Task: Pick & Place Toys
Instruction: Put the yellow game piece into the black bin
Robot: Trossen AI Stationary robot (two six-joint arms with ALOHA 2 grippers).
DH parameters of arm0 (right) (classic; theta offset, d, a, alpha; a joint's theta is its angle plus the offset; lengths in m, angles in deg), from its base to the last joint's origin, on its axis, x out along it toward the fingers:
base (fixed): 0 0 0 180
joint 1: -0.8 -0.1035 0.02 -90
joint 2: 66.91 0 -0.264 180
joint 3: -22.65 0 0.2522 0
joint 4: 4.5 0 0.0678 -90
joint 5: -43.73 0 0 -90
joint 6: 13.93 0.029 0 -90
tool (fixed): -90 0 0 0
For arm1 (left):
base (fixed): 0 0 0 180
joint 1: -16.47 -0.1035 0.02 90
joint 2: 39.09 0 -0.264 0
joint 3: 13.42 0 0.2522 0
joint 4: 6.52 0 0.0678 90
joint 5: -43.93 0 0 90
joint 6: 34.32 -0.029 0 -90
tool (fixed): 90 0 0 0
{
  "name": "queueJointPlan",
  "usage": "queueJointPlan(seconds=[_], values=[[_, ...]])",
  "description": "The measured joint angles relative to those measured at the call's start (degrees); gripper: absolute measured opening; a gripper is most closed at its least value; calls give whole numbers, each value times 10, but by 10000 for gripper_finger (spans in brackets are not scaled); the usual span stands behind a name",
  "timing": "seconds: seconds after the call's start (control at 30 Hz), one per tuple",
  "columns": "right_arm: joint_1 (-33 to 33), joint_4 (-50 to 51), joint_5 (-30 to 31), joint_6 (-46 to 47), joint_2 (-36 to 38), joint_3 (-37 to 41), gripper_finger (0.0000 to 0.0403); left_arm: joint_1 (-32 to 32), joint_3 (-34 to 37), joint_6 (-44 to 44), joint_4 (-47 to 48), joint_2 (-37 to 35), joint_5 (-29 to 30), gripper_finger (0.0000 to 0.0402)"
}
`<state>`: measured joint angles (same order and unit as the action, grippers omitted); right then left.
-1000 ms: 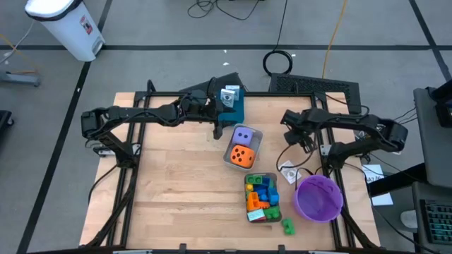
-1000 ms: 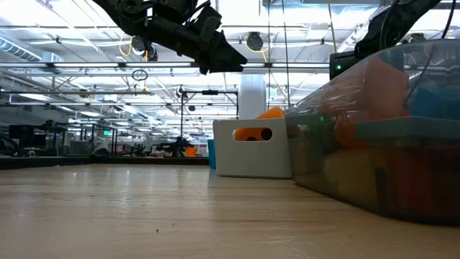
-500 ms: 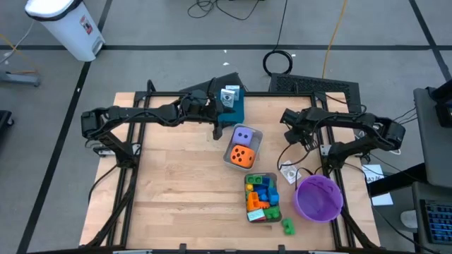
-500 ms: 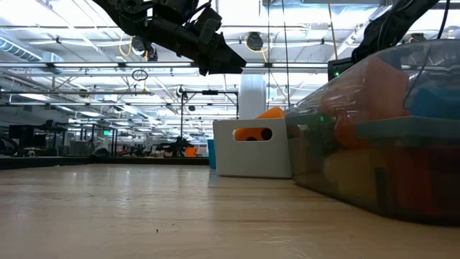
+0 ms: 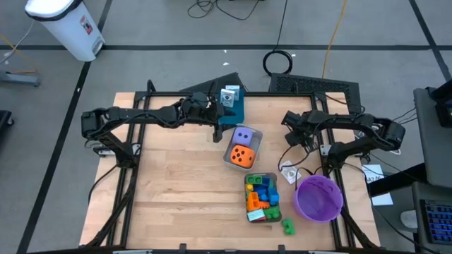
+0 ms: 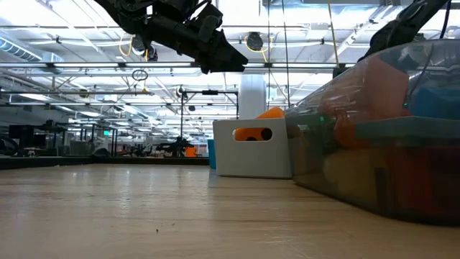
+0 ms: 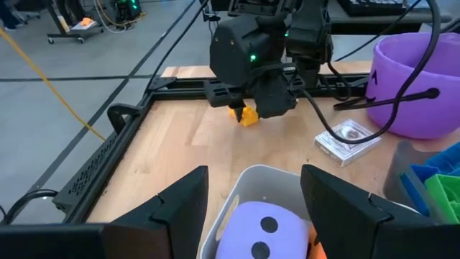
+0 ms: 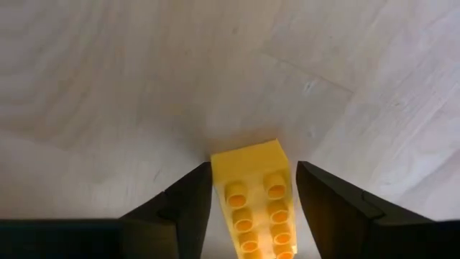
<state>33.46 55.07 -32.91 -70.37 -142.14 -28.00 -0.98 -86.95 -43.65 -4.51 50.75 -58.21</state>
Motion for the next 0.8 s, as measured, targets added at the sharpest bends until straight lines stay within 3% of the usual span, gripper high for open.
queueJointPlan(seconds=[0.23, 0.4, 0.63, 0.8], values=[[0, -8, 1, 0, 1, 0, 134, 0, 0, 0, 1, 0, 0, 227], [-13, -12, 9, 8, 1, 0, 133, 0, 0, 2, 1, 0, 0, 227], [-95, 13, 74, 72, 13, -50, 139, 0, 0, 4, 1, 0, 0, 227], [-159, 32, 18, 174, 27, -110, 136, 0, 0, 5, 0, 0, 0, 227]])
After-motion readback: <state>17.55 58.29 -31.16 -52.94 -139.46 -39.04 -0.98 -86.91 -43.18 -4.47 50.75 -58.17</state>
